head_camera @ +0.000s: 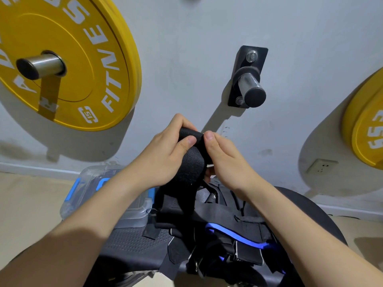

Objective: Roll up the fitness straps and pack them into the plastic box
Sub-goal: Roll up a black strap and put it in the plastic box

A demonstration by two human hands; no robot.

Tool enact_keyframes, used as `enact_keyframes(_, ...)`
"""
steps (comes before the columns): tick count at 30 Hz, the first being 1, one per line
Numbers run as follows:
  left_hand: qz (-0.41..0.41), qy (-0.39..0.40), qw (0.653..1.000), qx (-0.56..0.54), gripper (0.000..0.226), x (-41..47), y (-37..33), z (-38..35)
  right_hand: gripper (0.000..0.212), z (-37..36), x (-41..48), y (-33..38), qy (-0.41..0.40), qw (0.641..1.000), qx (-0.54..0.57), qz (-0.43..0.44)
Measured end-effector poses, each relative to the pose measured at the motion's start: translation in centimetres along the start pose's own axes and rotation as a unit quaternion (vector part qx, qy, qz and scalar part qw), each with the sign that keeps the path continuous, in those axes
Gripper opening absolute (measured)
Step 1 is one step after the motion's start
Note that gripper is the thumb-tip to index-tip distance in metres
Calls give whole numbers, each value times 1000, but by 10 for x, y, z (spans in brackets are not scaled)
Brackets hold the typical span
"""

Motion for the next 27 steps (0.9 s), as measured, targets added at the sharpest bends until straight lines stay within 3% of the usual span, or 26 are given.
enact_keyframes(2,9,11,1000,-15,2,0,1,3,51,-2,-1,0,13,1000,-22,-1)
enact_keyframes(4,34,-3,996,-77,10,1,4,4,36,-1,-1,1,-1,998,-55,12)
enact_keyframes(7,90,-50,978,-183,31,4,7,5,21,4,-2,9,-59,982,-147,101)
enact_keyframes(10,162,-47,934,-314,31,4,12,4,27,8,-4,16,-85,972,-153,157)
enact_keyframes(12,170,-25,921,-350,36,4,15,6,32,12,-2,13,-74,977,-139,147)
enact_keyframes(15,125,-57,938,-318,35,5,16,16,33,16,4,4,-43,996,-32,78)
enact_keyframes(17,86,-80,950,-291,27,5,13,20,25,16,6,3,-34,996,28,84)
enact_keyframes(21,75,-48,965,-245,18,5,16,11,26,16,6,4,-55,990,43,119)
enact_keyframes(23,82,-27,971,-223,27,4,17,7,31,15,4,7,-57,989,26,134)
enact_keyframes(27,47,-4,971,-233,12,4,12,12,26,21,5,8,-39,994,41,98)
Point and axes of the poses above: each hand's wrist, its own x-axis towards the middle knuckle, its own z-axis out of the back of the hand, y = z × x, the point moved 5 cm from there along x, towards the middle knuckle, and after that the axes turned 5 degrees about -z, right-handed, at the moved point
